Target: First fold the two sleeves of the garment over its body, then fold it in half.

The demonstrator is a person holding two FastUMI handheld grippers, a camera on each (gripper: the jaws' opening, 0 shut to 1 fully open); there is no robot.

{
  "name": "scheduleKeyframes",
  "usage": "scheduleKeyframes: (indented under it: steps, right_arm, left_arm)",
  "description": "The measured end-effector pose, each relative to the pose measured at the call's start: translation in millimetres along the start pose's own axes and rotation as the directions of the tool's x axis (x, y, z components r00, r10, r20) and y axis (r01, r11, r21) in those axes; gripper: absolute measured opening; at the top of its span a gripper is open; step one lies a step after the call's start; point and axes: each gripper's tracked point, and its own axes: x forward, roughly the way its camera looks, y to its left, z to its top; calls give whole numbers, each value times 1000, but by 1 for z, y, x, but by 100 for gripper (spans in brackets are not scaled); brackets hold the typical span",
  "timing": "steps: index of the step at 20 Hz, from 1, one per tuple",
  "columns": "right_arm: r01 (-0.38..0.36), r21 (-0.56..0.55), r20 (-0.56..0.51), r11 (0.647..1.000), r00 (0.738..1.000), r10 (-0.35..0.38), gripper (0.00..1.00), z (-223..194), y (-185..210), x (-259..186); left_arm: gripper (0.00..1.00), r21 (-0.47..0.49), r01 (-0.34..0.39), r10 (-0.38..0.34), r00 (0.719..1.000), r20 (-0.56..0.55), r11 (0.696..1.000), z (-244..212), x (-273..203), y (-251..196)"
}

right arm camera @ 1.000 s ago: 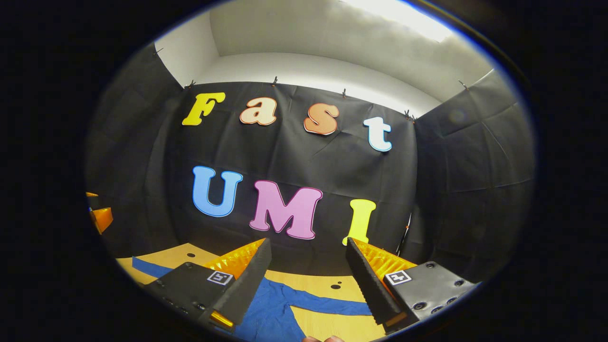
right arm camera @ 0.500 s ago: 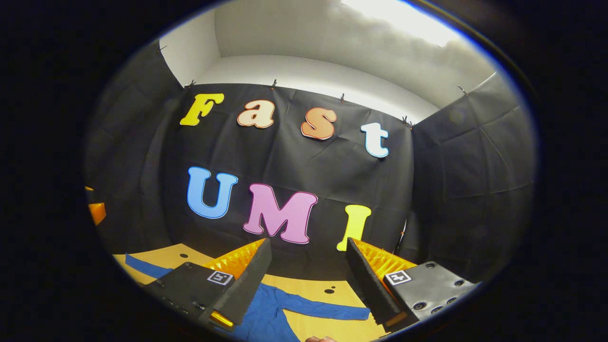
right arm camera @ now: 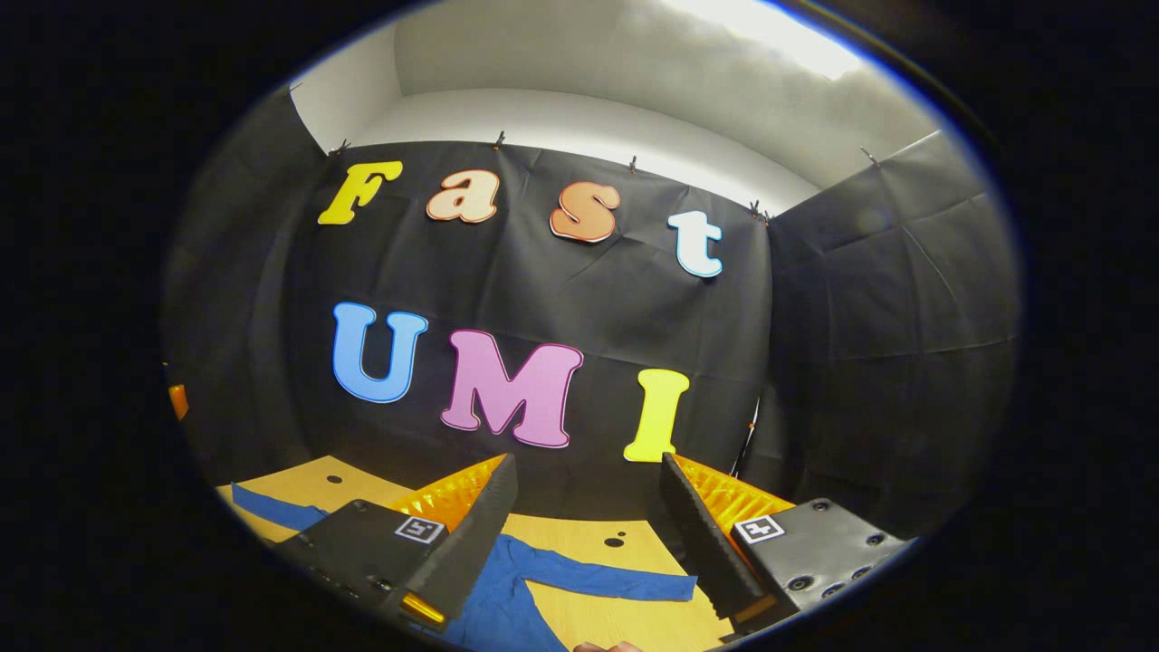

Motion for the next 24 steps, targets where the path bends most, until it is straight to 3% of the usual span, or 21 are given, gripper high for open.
scheduleKeyframes:
  steps: [5,9,12,13,14,15,16,20,24]
  right_arm:
    - [24,-19,-26,1000,999,-25,93,-26,-21,13]
    - [-21,-35,-28,999,999,20,93,-60,-37,28]
    - [-3,-14,-82,1000,997,2,93,-107,-67,48]
    - [12,19,-119,1000,993,-10,100,-125,-76,59]
    - [27,44,-148,999,989,-21,93,-140,-84,69]
    - [51,63,-182,997,983,-39,93,-159,-95,82]
    - [76,69,-205,995,977,-60,100,-178,-109,93]
    - [140,60,-315,988,942,-114,100,-260,-143,141]
    - [206,96,-484,974,865,-135,100,-355,-167,170]
  left_arm:
    - [82,0,20,-20,1000,-3,1000,-6,12,-9]
    - [82,-32,32,-33,999,-37,999,-20,35,-23]
    - [82,-73,29,-34,997,-68,997,-32,55,-34]
    - [82,-82,34,-40,996,-78,996,-36,63,-41]
    - [82,-89,46,-53,995,-79,995,-37,71,-49]
    - [82,-90,57,-63,995,-73,994,-36,79,-56]
    - [82,-83,59,-65,996,-66,995,-34,89,-62]
    - [82,-43,65,-68,995,-68,997,-36,137,-92]
    - [82,-5,68,-68,991,-117,998,-44,172,-126]
